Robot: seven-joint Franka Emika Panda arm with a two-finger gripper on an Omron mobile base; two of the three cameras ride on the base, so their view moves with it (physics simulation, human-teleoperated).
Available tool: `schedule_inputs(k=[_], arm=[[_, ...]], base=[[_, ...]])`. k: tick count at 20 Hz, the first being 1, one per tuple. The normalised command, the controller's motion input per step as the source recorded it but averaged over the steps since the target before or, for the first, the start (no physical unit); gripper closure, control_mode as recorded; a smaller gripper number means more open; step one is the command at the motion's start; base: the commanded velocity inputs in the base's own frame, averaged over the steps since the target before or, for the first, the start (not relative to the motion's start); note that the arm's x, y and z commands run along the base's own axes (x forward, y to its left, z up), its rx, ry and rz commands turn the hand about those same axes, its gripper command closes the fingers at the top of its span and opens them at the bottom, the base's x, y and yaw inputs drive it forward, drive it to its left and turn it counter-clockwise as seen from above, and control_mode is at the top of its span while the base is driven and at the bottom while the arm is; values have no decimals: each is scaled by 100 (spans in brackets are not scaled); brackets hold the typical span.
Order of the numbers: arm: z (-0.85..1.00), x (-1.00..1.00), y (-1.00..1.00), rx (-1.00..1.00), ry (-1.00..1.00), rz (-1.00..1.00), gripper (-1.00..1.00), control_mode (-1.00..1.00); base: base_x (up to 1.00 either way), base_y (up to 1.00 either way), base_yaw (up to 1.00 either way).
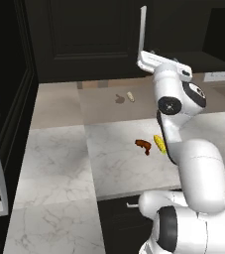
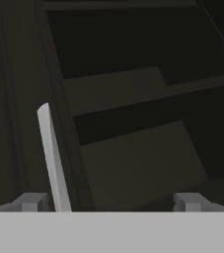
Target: Pick the pan from the cabinet and place it on the stove. Then turn on the stove burner for the pan.
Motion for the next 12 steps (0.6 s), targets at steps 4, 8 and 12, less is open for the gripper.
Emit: schedule_inputs(k=[4,8,12], arm=[[47,27,27,-9,-6,3,-100,-100],[42,20,32,-11,0,0,-100,-100],[25,26,37,-9,0,0,-100,-100]], base=[[0,0,0],[0,0,0],[0,0,0]])
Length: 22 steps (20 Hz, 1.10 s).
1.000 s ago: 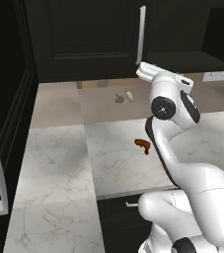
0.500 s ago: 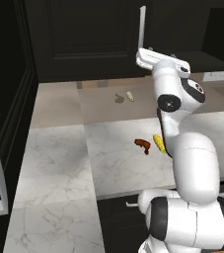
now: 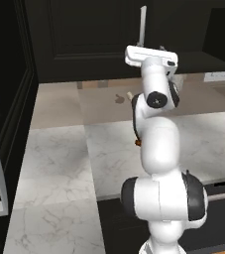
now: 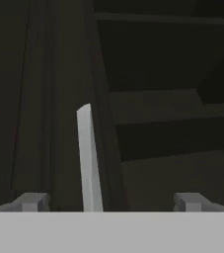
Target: Pick the pan from the cabinet and place it on the stove. Then turn on the stove burner for the pan.
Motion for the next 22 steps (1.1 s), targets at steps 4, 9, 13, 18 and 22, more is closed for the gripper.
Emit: schedule_inputs(k=[4,9,13,18,22], arm=[[17,36,22,-4,1,0,-100,-100],[20,36,7,-1,1,0,-100,-100],[12,35,0,-1,4,0,-100,-100],[0,35,0,-1,6,0,-100,-100],[0,15,-10,0,1,1,-100,-100]], base=[[0,0,0],[0,0,0],[0,0,0],[0,0,0],[0,0,0]])
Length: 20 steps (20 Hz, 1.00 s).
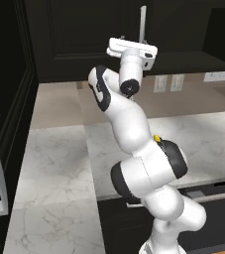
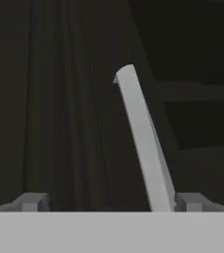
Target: Pick the pan from the cabinet and place it on the stove. Then turn on the stove burner for the pan.
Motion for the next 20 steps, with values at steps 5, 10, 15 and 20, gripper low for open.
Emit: schedule_inputs(k=[5,10,15,20], arm=[[0,6,-17,0,0,6,-100,-100],[-2,0,-19,0,0,10,-100,-100],[-1,0,-15,0,0,9,-100,-100],[-2,-10,-14,0,-1,5,-100,-100]], base=[[0,0,0],[0,0,0],[0,0,0],[0,0,0]])
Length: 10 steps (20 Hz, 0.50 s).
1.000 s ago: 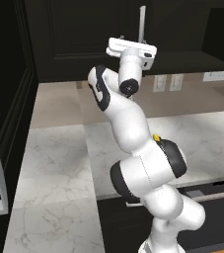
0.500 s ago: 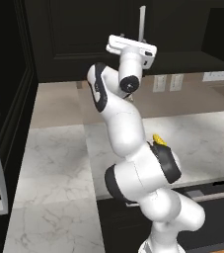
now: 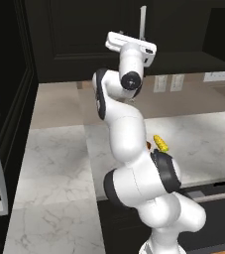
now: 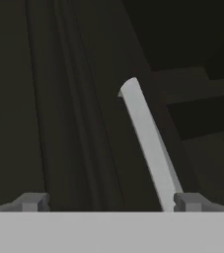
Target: Pick the pan from the cabinet and place it on the stove. Then turn on the stove burner for the pan.
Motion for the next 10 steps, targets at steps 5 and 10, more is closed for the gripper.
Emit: schedule_inputs(k=[5,10], arm=[[-4,-1,-22,0,0,3,-100,-100],[-6,-1,-34,0,0,3,-100,-100]], base=[[0,0,0],[0,0,0]])
